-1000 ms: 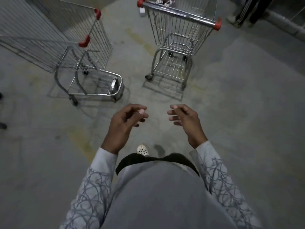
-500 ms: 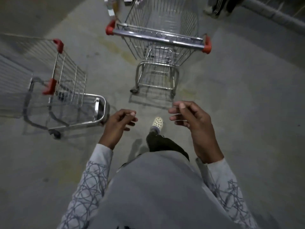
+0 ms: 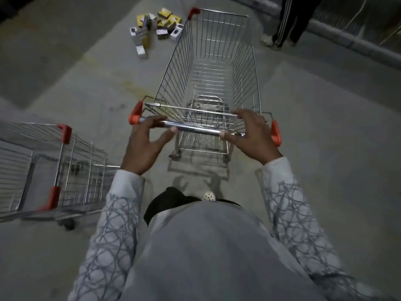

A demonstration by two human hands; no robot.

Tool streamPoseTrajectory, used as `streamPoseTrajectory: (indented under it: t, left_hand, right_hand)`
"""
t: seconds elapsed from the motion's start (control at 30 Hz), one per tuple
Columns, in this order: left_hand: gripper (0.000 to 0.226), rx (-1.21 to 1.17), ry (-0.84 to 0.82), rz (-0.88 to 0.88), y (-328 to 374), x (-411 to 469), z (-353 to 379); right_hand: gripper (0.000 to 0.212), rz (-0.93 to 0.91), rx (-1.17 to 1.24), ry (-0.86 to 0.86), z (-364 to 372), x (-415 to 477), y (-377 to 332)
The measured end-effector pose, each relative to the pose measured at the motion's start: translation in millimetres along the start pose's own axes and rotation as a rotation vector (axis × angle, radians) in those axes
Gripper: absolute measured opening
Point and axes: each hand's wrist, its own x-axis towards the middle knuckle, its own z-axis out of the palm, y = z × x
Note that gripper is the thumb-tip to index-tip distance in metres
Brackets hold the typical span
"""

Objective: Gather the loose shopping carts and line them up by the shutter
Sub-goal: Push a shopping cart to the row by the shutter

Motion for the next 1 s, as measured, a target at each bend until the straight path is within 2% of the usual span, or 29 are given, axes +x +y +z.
streamPoseTrajectory:
  t: [0.1,0.2,0.3,0.4,0.63,0.77,1.0]
  left_hand:
    - [0.050,0.211,0.098,0.071,-18,68,9]
    - [0.046,0.566,0.130,0.061,-44,117,34]
    - [0.051,0.873,0.117,0.041,-61,146,55]
    - [0.049,0.877,0.117,0.064,-61,174,56]
    - [0.052,0.864,-0.002,0.146,-57,266,48]
    - [0.049,0.854,-0.031,0.208,-56,319,45]
    - [0.049,0.901,-0.113,0.305,-53,400,41]
  right_hand:
    - [0.084,0.187,-0.215,-0.148,18,26,24]
    - [0.078,0.284,-0.427,-0.062,39,36,37]
    - [0.096,0.385,-0.454,-0.030,43,59,30]
    - [0.100,0.423,-0.489,-0.040,41,85,24]
    - [0.101,0.480,-0.427,-0.027,35,154,8]
    - [0.101,0.533,-0.407,-0.108,30,189,-5]
    - [0.105,0.613,-0.367,-0.073,38,229,-26]
